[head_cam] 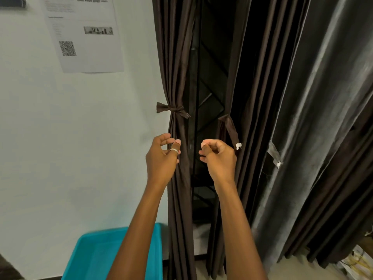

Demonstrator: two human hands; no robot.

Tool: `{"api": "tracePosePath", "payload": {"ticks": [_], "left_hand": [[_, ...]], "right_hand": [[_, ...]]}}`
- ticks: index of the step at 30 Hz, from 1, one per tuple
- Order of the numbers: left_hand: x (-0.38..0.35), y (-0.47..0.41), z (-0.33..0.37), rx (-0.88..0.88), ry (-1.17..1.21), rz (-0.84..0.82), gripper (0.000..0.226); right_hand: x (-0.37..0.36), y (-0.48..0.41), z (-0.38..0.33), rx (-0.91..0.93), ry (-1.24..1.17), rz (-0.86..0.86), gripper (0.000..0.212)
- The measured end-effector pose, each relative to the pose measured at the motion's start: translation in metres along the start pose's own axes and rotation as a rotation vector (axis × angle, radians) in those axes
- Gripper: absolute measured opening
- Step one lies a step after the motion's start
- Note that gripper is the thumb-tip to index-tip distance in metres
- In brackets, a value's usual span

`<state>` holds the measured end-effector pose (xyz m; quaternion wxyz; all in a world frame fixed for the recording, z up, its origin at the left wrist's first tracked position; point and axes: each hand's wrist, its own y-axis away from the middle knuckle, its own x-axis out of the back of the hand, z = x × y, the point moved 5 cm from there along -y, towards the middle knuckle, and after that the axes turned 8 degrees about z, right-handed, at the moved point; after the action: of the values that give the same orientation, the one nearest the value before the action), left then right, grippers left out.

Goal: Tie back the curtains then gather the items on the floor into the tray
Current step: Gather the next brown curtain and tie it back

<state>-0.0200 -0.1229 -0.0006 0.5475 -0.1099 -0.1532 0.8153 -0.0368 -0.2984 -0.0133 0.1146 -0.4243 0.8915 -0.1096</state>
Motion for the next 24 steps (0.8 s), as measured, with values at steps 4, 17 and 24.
{"api": "tracePosePath", "payload": {"ticks": [4, 17, 24], "left_hand": [[-0.011, 0.014, -0.013, 0.003, -0.042, -0.038, 0.025], [-0.082, -0.014, -0.058, 0.069, 0.027, -0.23, 0.016], [-0.111, -0.038, -0.07, 0.125, 0.107, -0.292, 0.015]], "right_hand": [[0.005, -0.001, 0.016, -0.016, 0.04, -0.035, 0.011], [0.012, -0.071, 0.039, 0.12, 0.429, -0.04, 0.024], [0.007, -0.17, -0.07, 0.516, 0.443, 0.171, 0.039]]}}
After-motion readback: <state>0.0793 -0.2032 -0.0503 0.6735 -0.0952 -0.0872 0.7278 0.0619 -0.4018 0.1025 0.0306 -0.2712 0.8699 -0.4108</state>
